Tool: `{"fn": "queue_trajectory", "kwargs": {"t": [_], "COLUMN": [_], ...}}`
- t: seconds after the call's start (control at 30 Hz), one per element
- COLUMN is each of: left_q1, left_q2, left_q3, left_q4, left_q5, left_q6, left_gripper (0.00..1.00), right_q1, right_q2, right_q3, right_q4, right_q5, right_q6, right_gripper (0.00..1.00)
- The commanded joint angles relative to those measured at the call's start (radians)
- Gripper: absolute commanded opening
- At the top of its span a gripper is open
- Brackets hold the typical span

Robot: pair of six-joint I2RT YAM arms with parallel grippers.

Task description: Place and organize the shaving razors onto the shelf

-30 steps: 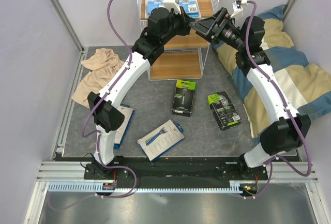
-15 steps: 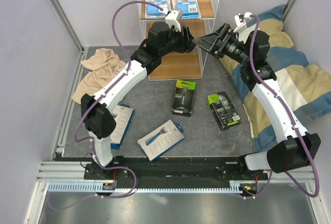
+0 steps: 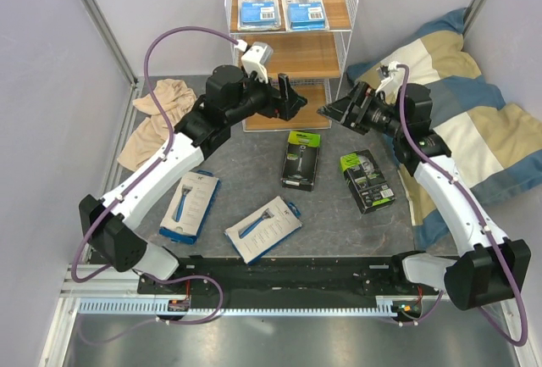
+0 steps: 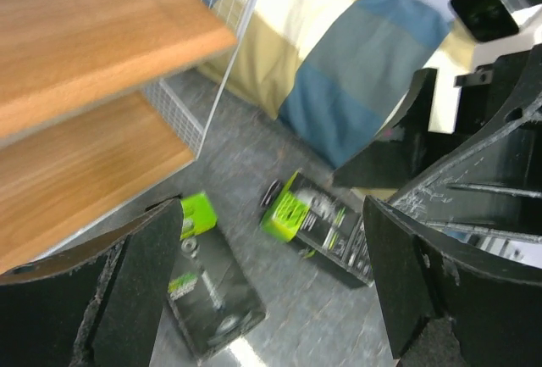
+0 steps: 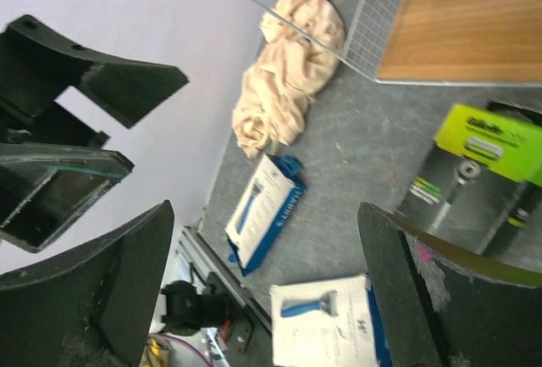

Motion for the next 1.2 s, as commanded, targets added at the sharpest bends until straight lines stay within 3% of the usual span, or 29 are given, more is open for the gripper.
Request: {"fn": "queue_trajectory", "kwargs": {"t": [0.0, 0.23, 0.67, 0.77, 1.17], "left_q1": [-0.003, -0.003, -0.003, -0.001, -0.01], "left_q2": [-0.047, -0.074, -0.083, -0.1, -0.122], "left_q3": [-0.072, -0.23, -0.371, -0.41, -0.606], "left_q4": [-0.09, -0.127, -0.173, -0.196, -0.257], "left_q5": [-0.049, -0.058, 0.081, 0.081, 0.081], "left_q6": [0.076, 0.053, 0.065, 0.05, -0.099], "left_gripper": [0.94, 0.94, 0.92, 0.91, 0.9], "right_q1": [0.0, 0.0, 0.024, 0.066, 0.435], "right_q2": [-0.054, -0.08, -0.14, -0.142, -0.097], "right_q3": [-0.067, -0.235, -0.432, -0.464, -0.6], "right_q4": [-0.045, -0.068, -0.091, -0.091, 0.021], "right_q5": [0.044, 0.042, 0.048, 0.065, 0.186], "right_q6": [-0.083, -0.126, -0.143, -0.13, 0.053], "right_gripper": [0.98, 0.98, 0.98, 0.98, 0.98]}}
